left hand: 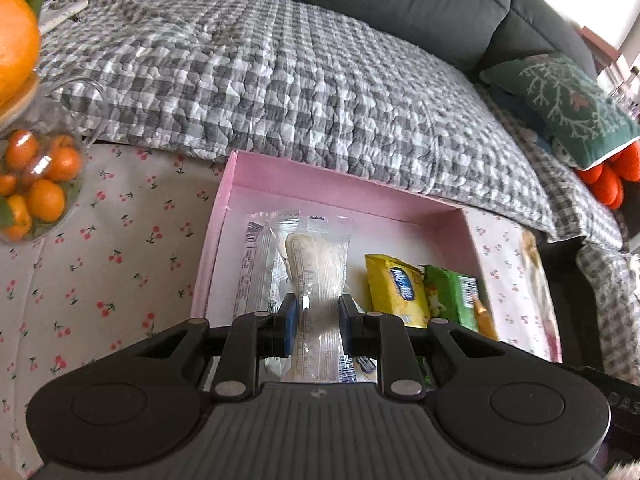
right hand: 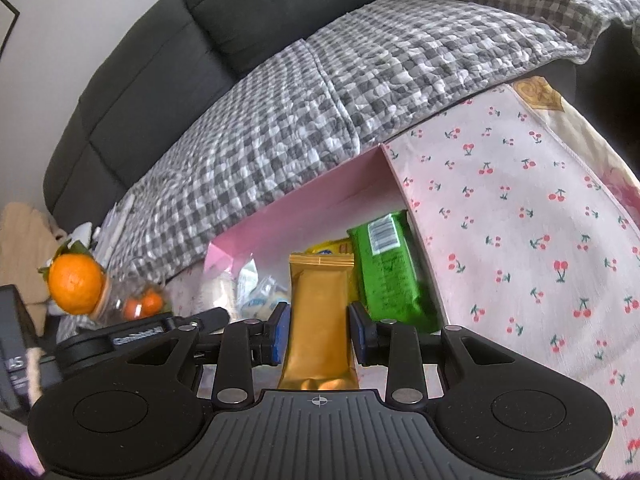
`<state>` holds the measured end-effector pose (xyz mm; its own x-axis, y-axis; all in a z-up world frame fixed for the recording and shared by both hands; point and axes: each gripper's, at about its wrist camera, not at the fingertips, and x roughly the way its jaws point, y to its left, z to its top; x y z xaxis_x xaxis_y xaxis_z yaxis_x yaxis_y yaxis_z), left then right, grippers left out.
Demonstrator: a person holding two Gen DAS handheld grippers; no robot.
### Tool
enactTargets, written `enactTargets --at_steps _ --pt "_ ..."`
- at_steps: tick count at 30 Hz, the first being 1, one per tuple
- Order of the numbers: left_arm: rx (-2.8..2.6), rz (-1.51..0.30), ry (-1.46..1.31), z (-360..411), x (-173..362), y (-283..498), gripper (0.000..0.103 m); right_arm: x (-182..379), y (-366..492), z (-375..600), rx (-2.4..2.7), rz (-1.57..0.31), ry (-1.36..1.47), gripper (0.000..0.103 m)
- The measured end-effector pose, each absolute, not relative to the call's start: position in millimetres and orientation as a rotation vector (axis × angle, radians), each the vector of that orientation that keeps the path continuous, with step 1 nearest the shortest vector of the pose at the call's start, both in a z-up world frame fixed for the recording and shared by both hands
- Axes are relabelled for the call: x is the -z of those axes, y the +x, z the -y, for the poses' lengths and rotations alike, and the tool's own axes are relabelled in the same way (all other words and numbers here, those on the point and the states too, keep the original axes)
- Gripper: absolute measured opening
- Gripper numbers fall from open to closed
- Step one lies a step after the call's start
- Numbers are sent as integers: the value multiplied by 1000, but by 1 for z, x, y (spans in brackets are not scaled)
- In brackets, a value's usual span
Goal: Organize snacks
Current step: 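Carry both held snacks over the pink box and lower them inside, then open both tools to release the snacks into the box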
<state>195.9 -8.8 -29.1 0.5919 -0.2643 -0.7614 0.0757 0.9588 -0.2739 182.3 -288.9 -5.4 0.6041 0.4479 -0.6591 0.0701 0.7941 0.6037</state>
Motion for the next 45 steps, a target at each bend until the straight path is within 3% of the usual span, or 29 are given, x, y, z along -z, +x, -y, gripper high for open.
enactTargets --at_steps 20,23,26,31,45 --pt "128 -874 -111 18 52 239 20 27 201 280 -232 -871 655 32" --pt "135 -878 -129 18 52 238 26 28 202 280 -222 -873 663 38" --pt "150 -875 -128 18 51 236 32 29 203 282 -218 -882 680 51" --pt "162 -865 -109 19 45 227 43 26 201 280 -221 -889 663 51" --pt "181 -860 -82 9 32 194 68 3 180 275 -237 -907 555 68"
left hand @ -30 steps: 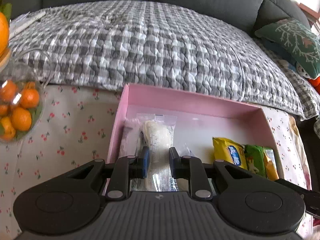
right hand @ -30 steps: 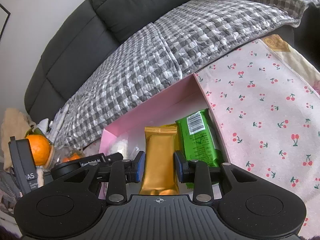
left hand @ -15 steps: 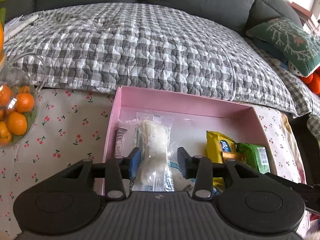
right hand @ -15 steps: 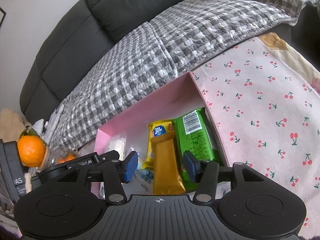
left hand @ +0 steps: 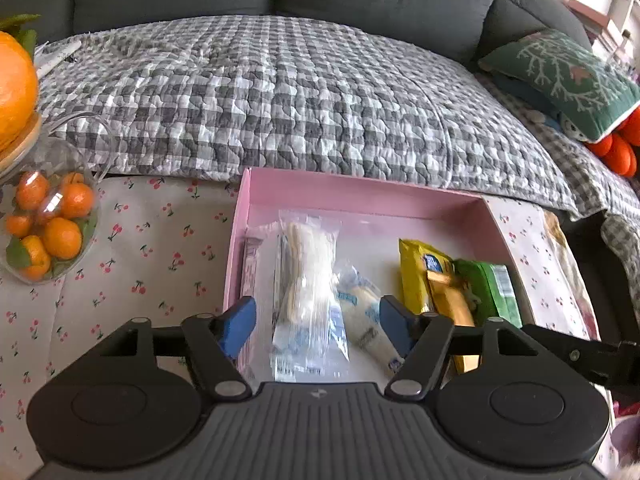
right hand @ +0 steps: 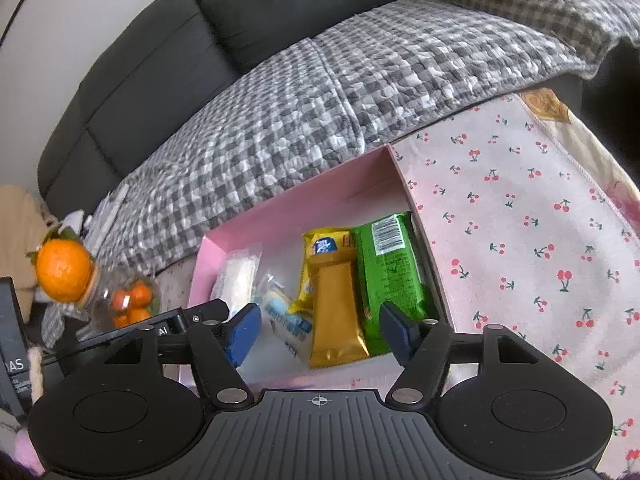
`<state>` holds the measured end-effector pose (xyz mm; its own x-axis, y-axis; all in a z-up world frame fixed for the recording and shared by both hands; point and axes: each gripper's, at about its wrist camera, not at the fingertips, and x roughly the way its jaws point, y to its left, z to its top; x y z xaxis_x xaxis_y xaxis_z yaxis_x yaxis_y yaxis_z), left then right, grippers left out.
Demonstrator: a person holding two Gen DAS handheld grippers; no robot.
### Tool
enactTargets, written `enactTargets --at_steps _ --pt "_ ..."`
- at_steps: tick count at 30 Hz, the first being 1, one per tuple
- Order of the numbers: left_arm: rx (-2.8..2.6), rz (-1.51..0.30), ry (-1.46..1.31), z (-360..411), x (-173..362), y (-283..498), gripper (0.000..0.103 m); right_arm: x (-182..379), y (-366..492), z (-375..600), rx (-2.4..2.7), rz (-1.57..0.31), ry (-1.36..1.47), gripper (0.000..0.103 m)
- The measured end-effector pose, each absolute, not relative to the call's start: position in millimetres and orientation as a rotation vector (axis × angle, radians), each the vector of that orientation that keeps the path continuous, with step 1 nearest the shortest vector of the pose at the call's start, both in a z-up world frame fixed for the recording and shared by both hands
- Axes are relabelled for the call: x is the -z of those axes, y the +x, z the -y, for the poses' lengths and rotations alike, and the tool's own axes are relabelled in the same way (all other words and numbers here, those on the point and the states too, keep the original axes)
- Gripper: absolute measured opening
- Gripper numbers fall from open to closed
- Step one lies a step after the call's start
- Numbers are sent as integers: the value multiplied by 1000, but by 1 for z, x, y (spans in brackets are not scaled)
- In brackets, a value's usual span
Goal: Organize snacks
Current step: 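Open both tools to release the snacks into the box, then withdraw both tools from the box toward the remaining snacks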
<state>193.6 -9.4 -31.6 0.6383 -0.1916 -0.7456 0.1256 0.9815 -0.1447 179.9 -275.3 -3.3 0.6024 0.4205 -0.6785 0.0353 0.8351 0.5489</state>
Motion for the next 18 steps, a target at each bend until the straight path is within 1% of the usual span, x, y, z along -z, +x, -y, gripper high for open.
enactTargets --at_steps 3,5,14,15,17,18 --pt "190 -866 -76 8 30 184 73 -3 173 273 -245 -910 524 71" --pt "195 -869 -75 6 30 177 76 -6 168 272 -241 -913 508 75" --pt "175 -885 -59 -1 27 143 93 -11 150 273 -214 -981 438 77" --pt "170 -887 -58 -1 27 139 94 -12 148 273 -215 -988 436 77" --pt "161 -890 -57 -3 25 131 96 -12 143 273 -218 -1001 432 82" --pt "156 -892 -57 -4 24 128 97 -13 140 274 -221 -1006 429 82"
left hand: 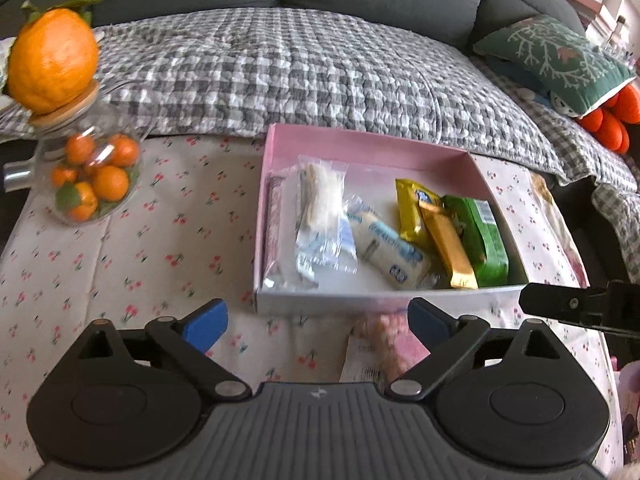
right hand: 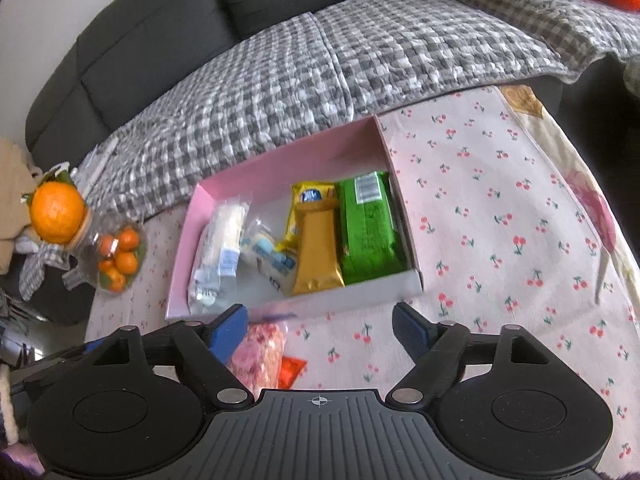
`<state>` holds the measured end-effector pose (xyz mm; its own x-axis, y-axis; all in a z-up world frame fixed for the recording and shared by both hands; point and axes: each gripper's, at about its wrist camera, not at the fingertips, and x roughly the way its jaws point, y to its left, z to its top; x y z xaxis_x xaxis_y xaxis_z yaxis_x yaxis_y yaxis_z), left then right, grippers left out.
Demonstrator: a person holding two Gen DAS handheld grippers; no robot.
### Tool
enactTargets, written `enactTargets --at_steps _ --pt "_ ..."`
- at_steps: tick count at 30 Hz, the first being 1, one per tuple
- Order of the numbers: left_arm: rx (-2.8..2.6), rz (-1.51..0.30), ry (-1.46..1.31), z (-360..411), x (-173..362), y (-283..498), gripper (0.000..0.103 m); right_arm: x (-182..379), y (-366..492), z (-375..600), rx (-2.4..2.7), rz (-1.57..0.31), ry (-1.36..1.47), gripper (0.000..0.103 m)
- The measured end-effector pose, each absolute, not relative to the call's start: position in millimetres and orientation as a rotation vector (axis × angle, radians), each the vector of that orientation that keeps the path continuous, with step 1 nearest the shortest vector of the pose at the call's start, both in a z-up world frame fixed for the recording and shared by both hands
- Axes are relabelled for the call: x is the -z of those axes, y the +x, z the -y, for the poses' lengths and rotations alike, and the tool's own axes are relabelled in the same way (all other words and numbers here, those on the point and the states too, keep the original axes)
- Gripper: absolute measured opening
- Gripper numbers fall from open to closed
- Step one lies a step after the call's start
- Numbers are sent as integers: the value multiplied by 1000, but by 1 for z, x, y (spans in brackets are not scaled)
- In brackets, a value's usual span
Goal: Organize snacks
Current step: 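Withdraw both tools from the box toward the remaining snacks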
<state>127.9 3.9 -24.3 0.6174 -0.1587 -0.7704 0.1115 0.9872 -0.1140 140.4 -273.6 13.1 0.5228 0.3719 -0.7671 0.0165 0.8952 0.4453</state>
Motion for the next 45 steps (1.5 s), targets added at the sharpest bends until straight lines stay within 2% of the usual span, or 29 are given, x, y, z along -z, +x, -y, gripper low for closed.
enactTargets --at_steps 12,30,40,45 --pt "159 -859 -14 -14 31 83 102 -18 105 268 -227 -987 302 87" --pt "211 -850 96 -35 71 17 102 16 30 242 -294 -1003 60 87" --pt "307 -794 127 -28 97 -12 102 56 -9 227 -326 -917 -33 87" --pt "331 -786 154 -22 108 -20 102 67 -24 220 -343 -852 -52 95"
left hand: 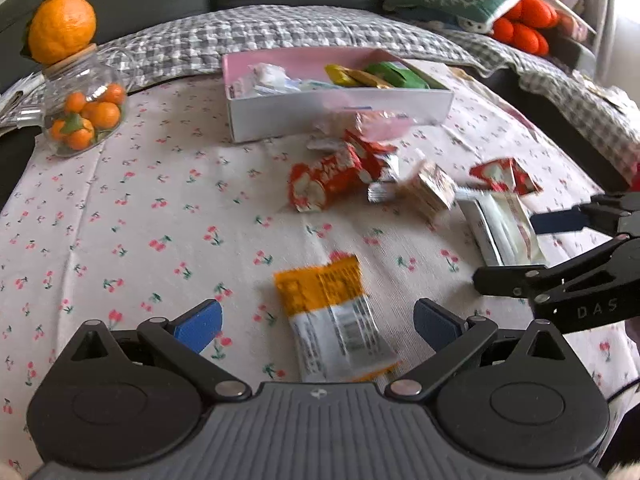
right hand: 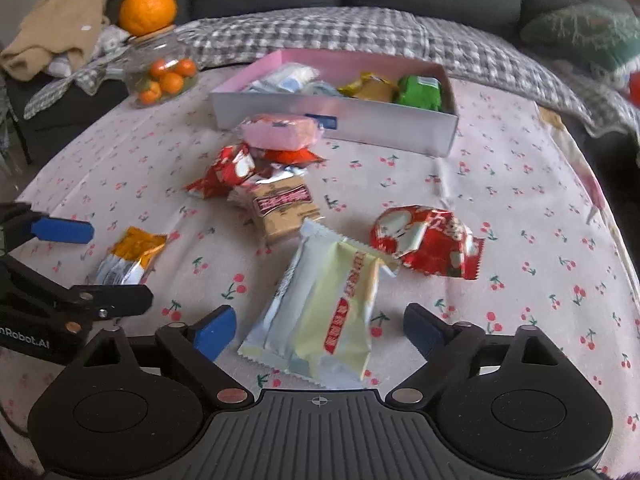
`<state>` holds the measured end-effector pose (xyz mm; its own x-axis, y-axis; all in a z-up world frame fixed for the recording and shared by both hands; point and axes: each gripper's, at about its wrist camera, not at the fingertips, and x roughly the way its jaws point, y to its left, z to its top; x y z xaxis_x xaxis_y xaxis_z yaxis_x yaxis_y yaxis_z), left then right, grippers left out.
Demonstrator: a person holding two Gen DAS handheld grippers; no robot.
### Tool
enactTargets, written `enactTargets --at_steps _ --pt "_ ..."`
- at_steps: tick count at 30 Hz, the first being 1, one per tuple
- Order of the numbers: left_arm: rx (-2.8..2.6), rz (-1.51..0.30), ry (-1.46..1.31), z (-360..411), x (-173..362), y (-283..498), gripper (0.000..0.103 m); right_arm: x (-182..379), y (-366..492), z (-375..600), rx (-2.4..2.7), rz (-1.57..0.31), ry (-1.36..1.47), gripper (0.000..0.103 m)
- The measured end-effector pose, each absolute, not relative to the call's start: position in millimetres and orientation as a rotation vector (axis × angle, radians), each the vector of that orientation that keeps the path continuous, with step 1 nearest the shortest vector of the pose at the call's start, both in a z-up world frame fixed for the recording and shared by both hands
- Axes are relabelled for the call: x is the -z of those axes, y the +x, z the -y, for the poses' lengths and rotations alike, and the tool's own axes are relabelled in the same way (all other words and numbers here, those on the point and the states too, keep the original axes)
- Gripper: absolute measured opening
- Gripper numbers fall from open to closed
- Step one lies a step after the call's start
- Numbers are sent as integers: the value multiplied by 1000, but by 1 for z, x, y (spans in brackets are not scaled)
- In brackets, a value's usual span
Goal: Organize snacks
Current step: 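Withdraw both tools from the box toward the remaining snacks, then grasp the orange-and-white bar with the left tool while the right tool grasps the cream pack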
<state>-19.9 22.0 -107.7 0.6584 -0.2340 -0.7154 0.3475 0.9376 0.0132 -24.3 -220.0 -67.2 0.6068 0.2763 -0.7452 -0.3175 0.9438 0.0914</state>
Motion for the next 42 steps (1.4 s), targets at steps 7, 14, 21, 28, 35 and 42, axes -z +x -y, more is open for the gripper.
enactTargets --at_steps 7,14,21,28,35,42 --pt "326 -748 152 -23 116 -29 103 72 -26 220 -356 -806 -45 100" --pt "322 -730 142 -23 116 -30 98 74 -27 221 -361 -792 -40 100" --pt "323 -724 139 -23 114 -28 81 74 -28 220 -370 -775 -44 98" --pt "332 -718 136 -23 112 -28 61 71 -26 220 -365 -762 -39 83" --pt "334 -726 115 -25 108 -26 39 68 -23 223 -360 -764 -26 50" --pt "358 -758 65 -28 104 -21 37 57 -20 224 -400 -772 13 47"
